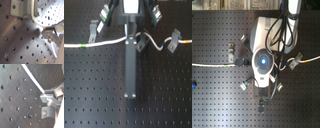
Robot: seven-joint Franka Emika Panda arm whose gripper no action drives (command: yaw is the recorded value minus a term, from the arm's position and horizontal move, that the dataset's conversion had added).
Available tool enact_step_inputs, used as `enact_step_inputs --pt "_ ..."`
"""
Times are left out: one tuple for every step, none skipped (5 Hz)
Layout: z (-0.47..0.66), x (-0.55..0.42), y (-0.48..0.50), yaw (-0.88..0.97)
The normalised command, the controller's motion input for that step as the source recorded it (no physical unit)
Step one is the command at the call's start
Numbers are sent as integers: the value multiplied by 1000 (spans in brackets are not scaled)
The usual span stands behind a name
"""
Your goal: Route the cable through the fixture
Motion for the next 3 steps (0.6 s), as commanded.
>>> enact_step_inputs --pt "0 0 30 0" --pt "-3 29 192 29" --pt "615 5 211 0"
